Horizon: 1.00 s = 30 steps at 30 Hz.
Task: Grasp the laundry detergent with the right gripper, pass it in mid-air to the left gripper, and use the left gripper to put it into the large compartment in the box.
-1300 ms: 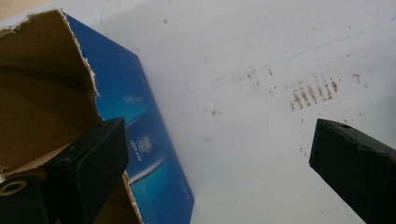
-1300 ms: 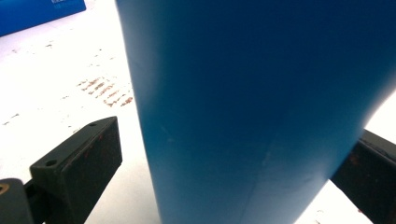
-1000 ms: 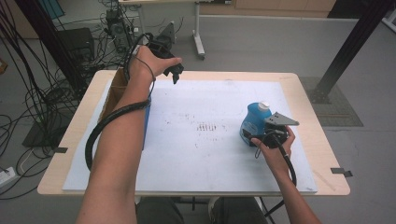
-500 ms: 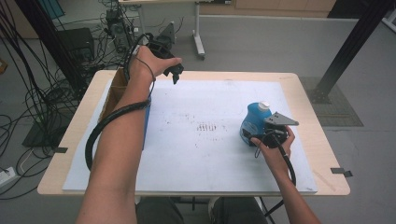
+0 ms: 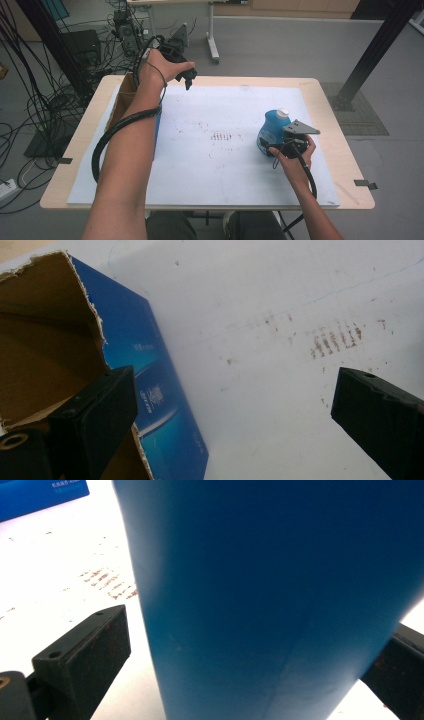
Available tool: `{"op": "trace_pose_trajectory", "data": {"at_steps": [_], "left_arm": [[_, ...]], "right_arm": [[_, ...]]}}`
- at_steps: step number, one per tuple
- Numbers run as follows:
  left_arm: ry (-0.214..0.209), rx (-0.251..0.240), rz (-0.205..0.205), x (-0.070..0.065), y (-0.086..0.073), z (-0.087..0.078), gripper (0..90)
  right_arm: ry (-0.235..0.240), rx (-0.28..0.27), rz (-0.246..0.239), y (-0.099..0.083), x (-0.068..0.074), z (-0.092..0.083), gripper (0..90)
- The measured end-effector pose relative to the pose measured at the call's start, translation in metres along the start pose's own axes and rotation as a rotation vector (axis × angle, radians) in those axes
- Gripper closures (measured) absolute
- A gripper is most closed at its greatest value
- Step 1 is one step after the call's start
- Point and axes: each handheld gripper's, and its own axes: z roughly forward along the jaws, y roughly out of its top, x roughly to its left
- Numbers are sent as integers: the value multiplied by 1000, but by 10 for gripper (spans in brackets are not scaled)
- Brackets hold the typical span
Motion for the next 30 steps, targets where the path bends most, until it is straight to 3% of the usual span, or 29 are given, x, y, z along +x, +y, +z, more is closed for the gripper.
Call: {"op": "trace_pose_trajectory", "data": {"at_steps": [30], "left_arm": [[3, -7, 5, -2, 1, -2, 54]], "right_arm": [[7, -8, -7, 1, 1, 0, 12]]}}
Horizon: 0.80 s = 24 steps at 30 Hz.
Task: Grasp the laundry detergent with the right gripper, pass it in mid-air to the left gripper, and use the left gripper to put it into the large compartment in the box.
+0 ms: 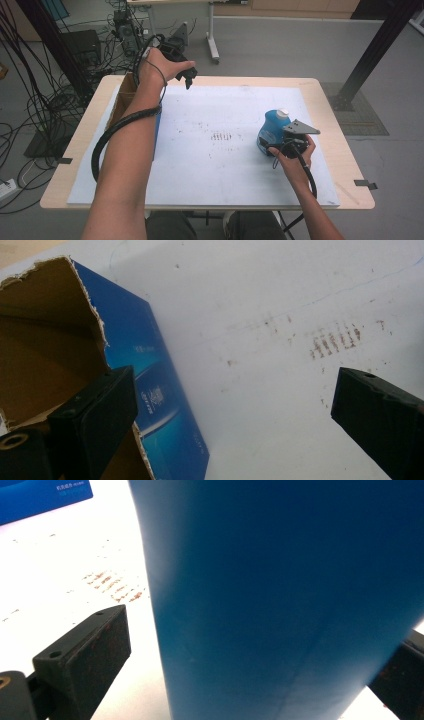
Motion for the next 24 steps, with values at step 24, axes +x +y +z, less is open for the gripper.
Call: {"op": "trace_pose_trajectory", "data": {"at_steps": [24], "left_arm": [[-5, -3, -4, 2, 0, 1, 54]], "right_arm": [[6, -12, 5, -1, 3, 3, 10]]}}
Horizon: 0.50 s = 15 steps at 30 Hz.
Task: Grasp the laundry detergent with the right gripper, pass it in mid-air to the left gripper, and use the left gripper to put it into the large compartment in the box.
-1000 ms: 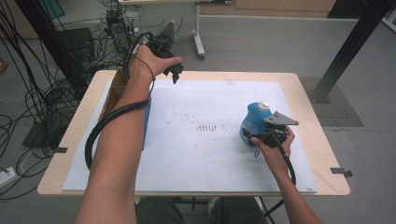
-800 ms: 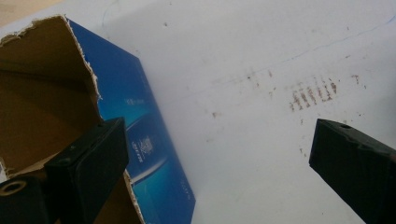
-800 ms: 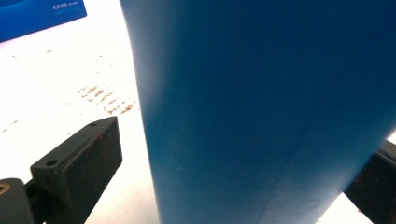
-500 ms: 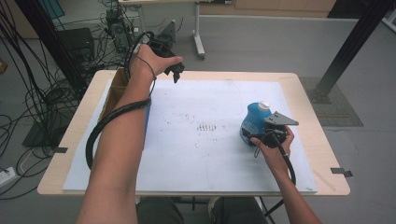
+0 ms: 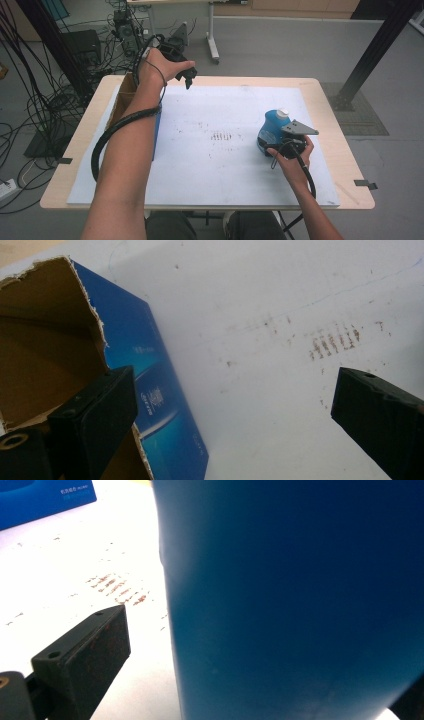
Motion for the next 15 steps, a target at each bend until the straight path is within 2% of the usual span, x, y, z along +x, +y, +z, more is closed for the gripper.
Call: {"op": "trace_pose_trajectory", "data": {"at_steps": [15], "left_arm": [[2, 0, 3, -1, 0, -1, 55]], "right_arm": [[4, -3, -1, 0, 0, 0, 11]]}}
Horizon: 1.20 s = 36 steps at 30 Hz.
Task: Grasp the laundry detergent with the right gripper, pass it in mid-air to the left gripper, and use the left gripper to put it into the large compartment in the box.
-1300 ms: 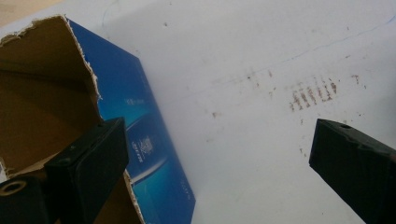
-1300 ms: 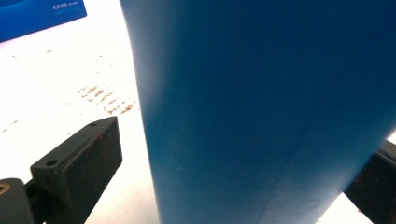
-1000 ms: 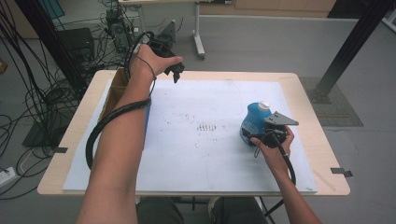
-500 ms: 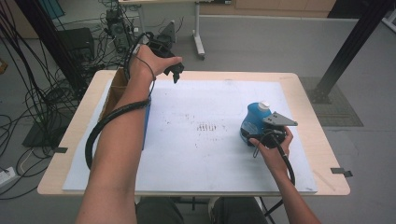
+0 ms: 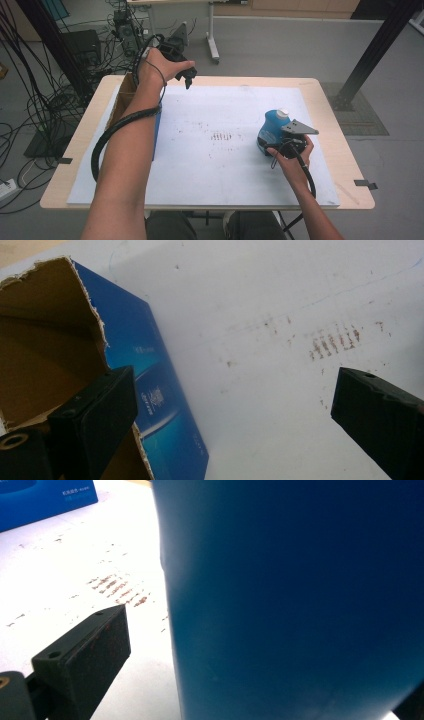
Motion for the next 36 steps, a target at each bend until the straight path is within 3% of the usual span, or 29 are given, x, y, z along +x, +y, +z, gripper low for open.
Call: {"op": "trace_pose_trajectory", "data": {"at_steps": [12, 26, 36], "left_arm": [[1, 1, 2, -1, 0, 0, 55], [1, 2, 2, 0, 0, 1, 55], [1, 2, 0, 0, 0, 1, 55]], "right_arm": [[-6, 2, 4, -2, -1, 0, 39], [-4, 23, -3, -4, -3, 0, 244], [-9, 22, -8, -4, -5, 0, 335]]}}
